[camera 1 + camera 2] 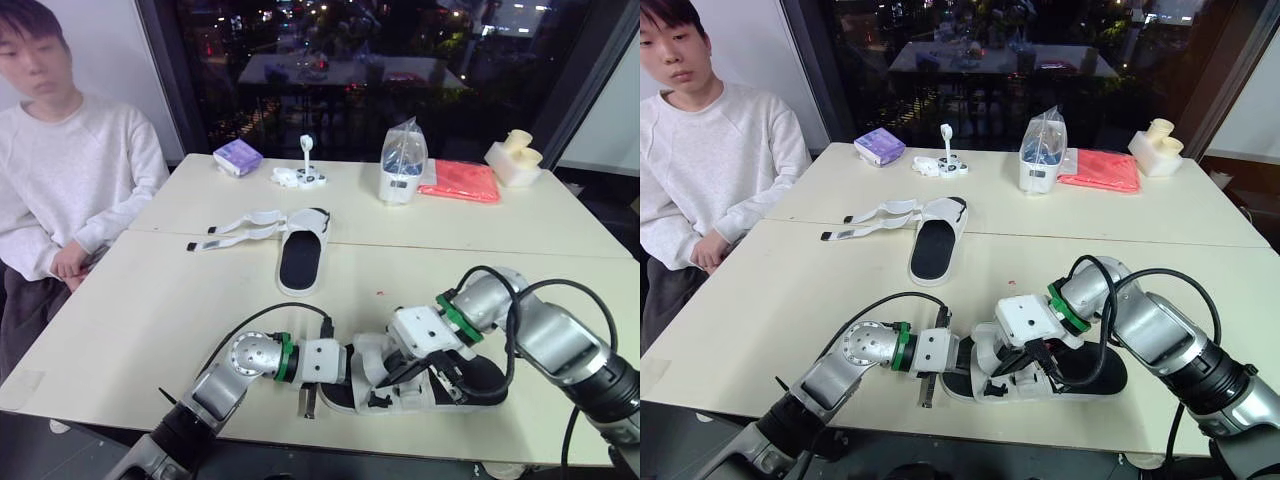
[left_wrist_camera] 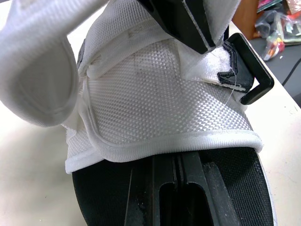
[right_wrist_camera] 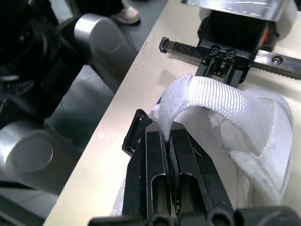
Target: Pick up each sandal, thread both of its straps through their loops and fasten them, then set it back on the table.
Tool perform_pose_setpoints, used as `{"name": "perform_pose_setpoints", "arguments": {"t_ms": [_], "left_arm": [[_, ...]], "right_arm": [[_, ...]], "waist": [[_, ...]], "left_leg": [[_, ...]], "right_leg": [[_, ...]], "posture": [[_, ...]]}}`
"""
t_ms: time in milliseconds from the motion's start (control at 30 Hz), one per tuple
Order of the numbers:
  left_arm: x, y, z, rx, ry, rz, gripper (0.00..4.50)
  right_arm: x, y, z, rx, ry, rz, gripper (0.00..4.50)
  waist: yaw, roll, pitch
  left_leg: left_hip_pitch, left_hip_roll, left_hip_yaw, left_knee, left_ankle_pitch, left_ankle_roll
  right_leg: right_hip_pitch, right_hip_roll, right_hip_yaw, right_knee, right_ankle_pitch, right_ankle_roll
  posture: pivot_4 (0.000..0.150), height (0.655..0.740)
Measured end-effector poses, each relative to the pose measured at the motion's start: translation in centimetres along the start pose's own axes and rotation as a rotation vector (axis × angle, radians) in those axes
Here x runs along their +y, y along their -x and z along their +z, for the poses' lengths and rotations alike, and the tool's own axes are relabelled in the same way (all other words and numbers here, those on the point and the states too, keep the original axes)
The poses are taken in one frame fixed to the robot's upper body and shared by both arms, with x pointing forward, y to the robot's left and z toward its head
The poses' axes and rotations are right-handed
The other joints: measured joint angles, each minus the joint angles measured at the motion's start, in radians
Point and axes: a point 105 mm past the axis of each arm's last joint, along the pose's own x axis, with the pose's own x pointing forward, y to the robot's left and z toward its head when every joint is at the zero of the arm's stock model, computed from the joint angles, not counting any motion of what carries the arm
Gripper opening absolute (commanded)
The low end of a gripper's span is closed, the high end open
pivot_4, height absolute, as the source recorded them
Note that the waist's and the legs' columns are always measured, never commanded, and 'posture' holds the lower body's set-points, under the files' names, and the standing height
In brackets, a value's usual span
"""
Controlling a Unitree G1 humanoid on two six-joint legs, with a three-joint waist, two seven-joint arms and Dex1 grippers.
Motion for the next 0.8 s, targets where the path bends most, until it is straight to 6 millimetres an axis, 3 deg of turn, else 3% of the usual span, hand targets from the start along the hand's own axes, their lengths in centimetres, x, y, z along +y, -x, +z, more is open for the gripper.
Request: {"name": "perform_pose_setpoints", "arguments": {"t_ms": [400, 800], "left_arm": [[0.0, 0.1, 0.0, 0.005, 0.023, 0.023, 0.00], [-0.1, 0.1, 0.1, 0.010, 0.032, 0.025, 0.00]], "right_arm": [[-1.0, -0.7, 0.2, -0.017, 0.047, 0.047, 0.03], [-0.7, -0.9, 0.2, -0.006, 0.023, 0.073, 0.03]], "waist": [[-0.002, 0.000, 0.000], [-0.001, 0.000, 0.000]], "left_leg": [[0.000, 0.000, 0.000, 0.000, 0.001, -0.001], [0.000, 0.000, 0.000, 0.000, 0.001, -0.001]], "right_leg": [[0.000, 0.000, 0.000, 0.001, 0.000, 0.000], [0.000, 0.000, 0.000, 0.001, 0.000, 0.000]], "posture": [[0.150, 0.7400], [0.150, 0.7400]]}}
